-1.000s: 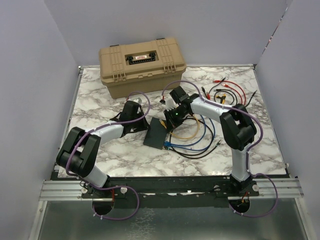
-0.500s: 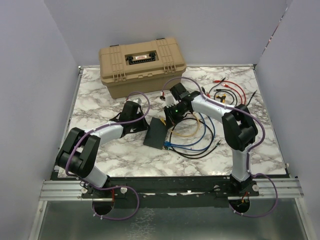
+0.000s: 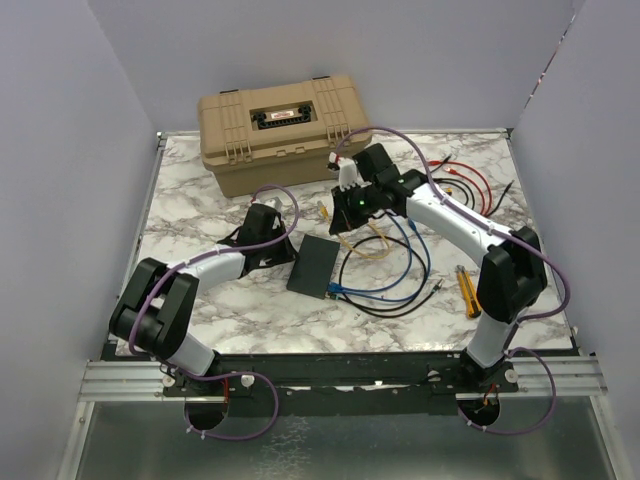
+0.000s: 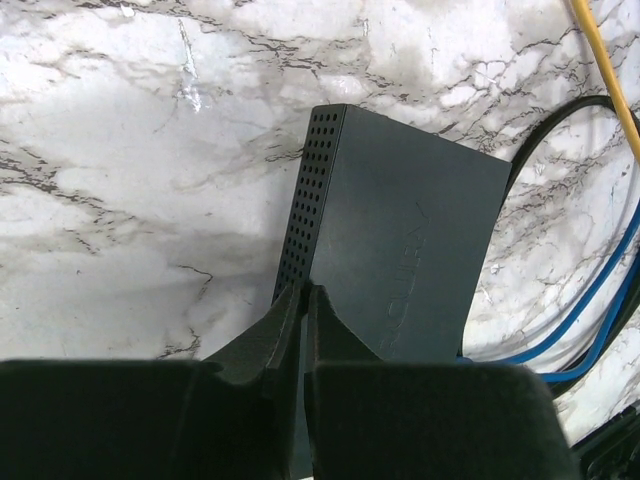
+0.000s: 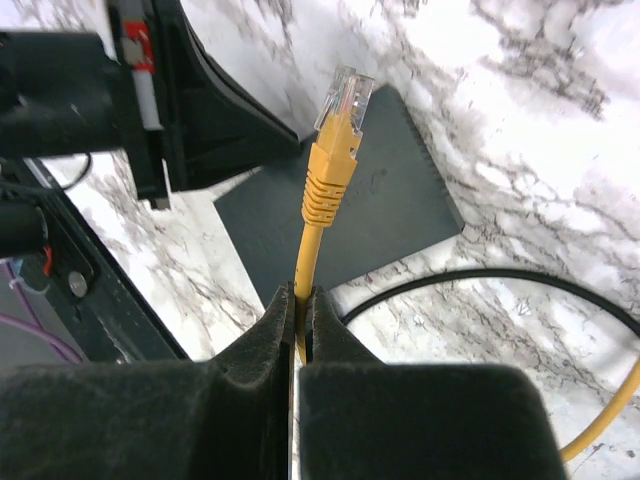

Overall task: Pull the plug from the switch port
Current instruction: Pick up the connector from the center of the board, then place the connector at the center of the board.

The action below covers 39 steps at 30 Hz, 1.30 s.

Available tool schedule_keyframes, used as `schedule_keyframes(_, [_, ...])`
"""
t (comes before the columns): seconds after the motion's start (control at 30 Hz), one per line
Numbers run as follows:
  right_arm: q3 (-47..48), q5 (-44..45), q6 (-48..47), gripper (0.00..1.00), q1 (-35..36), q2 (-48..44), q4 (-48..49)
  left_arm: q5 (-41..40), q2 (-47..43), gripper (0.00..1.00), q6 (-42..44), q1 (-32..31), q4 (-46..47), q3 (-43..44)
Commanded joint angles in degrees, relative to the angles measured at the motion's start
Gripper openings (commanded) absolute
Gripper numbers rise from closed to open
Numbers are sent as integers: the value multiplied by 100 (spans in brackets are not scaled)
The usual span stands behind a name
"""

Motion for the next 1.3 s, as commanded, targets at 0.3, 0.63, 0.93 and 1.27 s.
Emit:
schedule_keyframes(0.3, [1107, 424, 511, 0, -92, -462, -148, -104, 84, 0, 123, -16, -1041, -447])
schedule_keyframes(0.63, [1609, 598, 754, 0, -639, -571, -561, -107, 98, 0, 104, -16, -1029, -454])
schedule_keyframes(0.93, [1454, 410, 1045, 0, -1661, -856, -619, -54, 122, 0, 123, -21, -1027, -474])
schedule_keyframes(1.27, [1771, 638, 776, 0, -2587, -849, -843, -32, 113, 0, 132, -21, -1021, -497])
